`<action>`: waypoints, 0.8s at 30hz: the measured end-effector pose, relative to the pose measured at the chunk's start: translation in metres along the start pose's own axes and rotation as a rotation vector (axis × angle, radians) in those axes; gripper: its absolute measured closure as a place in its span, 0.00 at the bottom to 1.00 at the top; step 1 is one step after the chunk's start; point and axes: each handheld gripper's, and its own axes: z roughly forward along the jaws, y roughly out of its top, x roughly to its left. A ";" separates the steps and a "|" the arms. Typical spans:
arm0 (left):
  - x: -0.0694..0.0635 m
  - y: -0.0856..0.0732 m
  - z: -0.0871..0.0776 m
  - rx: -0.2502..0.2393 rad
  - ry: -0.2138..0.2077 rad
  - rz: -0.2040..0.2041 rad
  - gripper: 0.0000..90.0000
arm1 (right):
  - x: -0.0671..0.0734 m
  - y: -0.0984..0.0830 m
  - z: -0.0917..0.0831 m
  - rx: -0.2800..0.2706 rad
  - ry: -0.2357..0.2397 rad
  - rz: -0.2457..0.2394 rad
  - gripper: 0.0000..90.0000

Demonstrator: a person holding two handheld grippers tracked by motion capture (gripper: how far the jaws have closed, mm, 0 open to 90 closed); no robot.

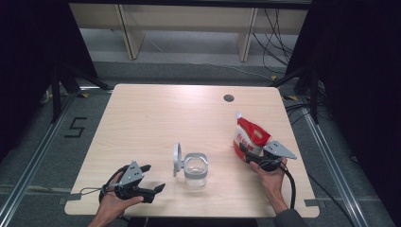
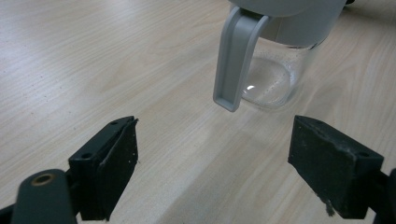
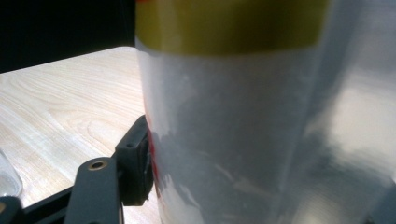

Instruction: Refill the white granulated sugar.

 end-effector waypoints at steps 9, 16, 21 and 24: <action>-0.002 0.000 0.001 0.001 0.001 0.004 0.17 | 0.001 -0.004 0.001 0.012 -0.004 0.041 0.43; -0.002 0.000 0.001 0.001 -0.001 0.003 0.17 | -0.001 -0.005 0.003 0.006 0.006 0.006 0.47; -0.002 -0.001 0.002 0.006 -0.006 0.009 0.17 | -0.001 -0.005 0.003 0.010 -0.002 0.006 0.48; -0.001 -0.001 0.002 0.007 -0.006 0.009 0.17 | -0.002 -0.005 0.003 0.019 0.014 0.025 0.48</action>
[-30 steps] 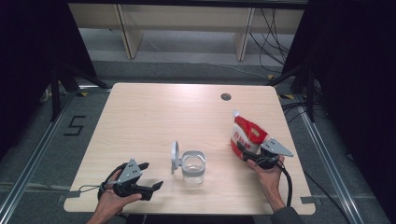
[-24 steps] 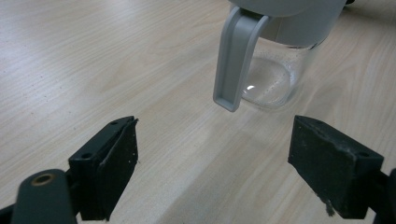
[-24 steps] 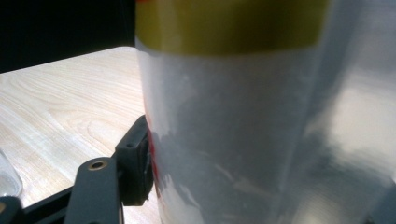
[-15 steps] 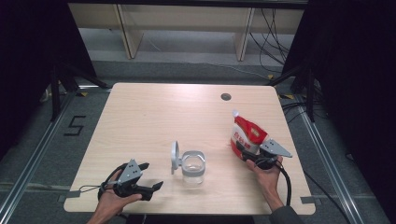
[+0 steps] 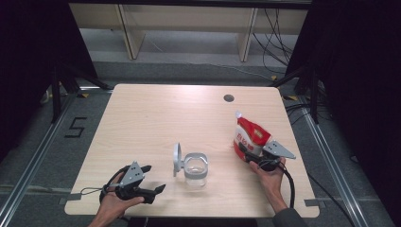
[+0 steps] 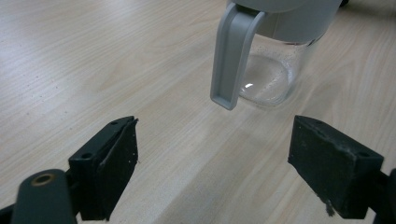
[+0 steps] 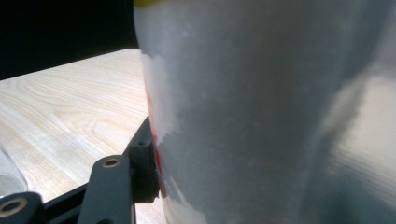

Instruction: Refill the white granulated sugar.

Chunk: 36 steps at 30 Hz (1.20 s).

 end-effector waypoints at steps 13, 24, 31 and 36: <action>-0.002 -0.001 0.001 0.008 -0.005 -0.009 0.17 | 0.005 0.004 0.001 0.008 -0.022 0.011 0.51; -0.001 -0.001 0.000 0.010 0.006 -0.005 0.17 | 0.005 0.015 -0.015 0.048 -0.065 -0.047 0.53; 0.001 -0.001 0.000 0.014 0.005 0.017 0.17 | 0.021 0.031 -0.028 0.036 -0.088 -0.163 0.53; 0.001 -0.001 0.000 0.008 0.009 0.004 0.17 | 0.036 0.038 -0.037 0.043 -0.083 -0.290 0.53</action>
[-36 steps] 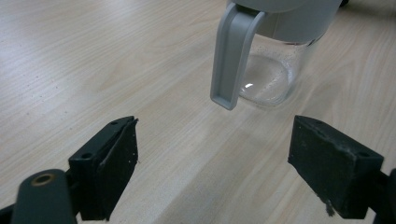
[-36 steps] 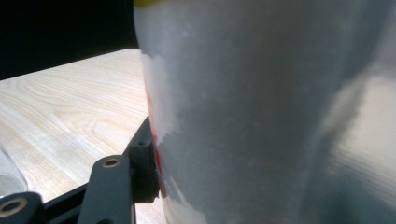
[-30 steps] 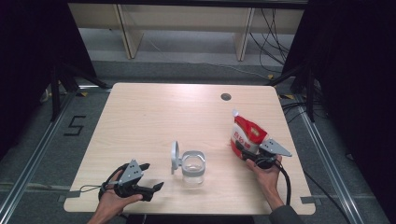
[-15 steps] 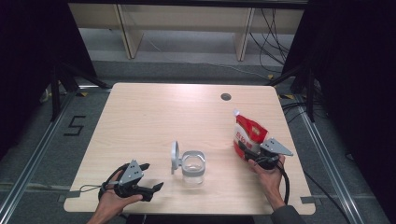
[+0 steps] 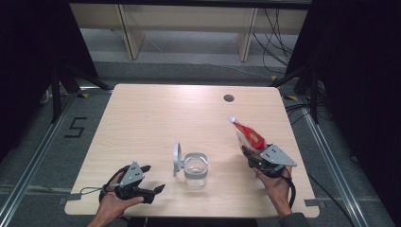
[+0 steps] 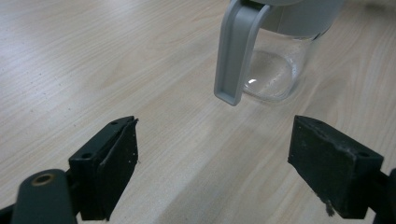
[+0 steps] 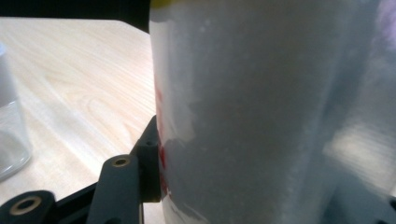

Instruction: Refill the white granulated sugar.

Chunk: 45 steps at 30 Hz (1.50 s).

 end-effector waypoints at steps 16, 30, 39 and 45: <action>-0.001 -0.001 0.001 0.011 -0.010 -0.022 0.17 | 0.042 0.023 -0.032 0.056 -0.024 -0.387 0.53; -0.002 -0.001 0.001 0.006 -0.005 -0.026 0.17 | 0.068 0.032 -0.035 0.148 -0.079 -0.775 0.54; -0.002 -0.001 0.000 0.005 -0.004 -0.026 0.17 | 0.075 0.035 -0.035 0.169 -0.113 -0.949 0.54; -0.001 -0.001 0.000 0.008 -0.009 -0.001 0.17 | 0.082 0.037 -0.035 0.199 -0.138 -1.038 0.54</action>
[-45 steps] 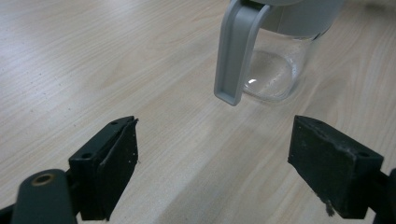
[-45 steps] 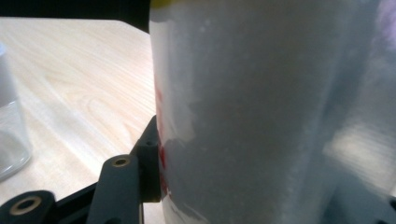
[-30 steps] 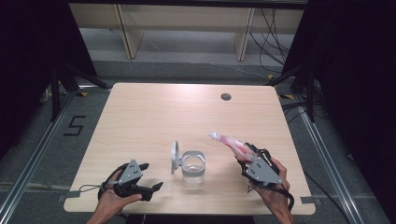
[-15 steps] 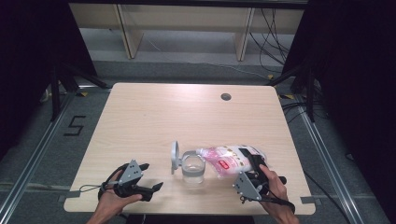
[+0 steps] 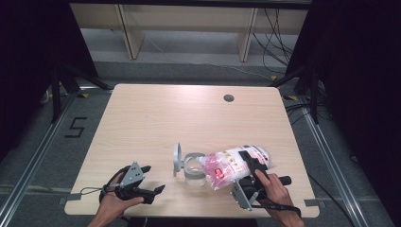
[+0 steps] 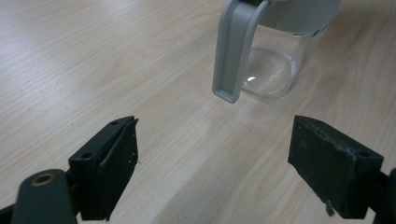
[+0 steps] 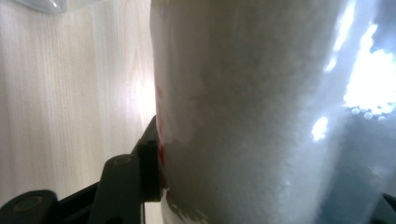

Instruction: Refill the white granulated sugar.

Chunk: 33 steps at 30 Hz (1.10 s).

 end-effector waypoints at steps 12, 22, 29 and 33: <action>-0.001 -0.001 0.000 0.004 0.000 -0.022 0.17 | -0.003 0.007 0.001 0.030 0.001 -0.162 0.54; -0.001 -0.001 0.000 0.000 -0.002 -0.014 0.17 | -0.004 0.010 0.002 0.048 0.003 -0.208 0.55; 0.000 0.000 -0.001 -0.002 -0.001 0.005 0.17 | -0.007 0.012 0.002 0.045 -0.006 -0.245 0.55; -0.002 -0.001 0.000 -0.004 0.002 -0.028 0.17 | -0.007 0.013 0.002 0.046 -0.007 -0.244 0.55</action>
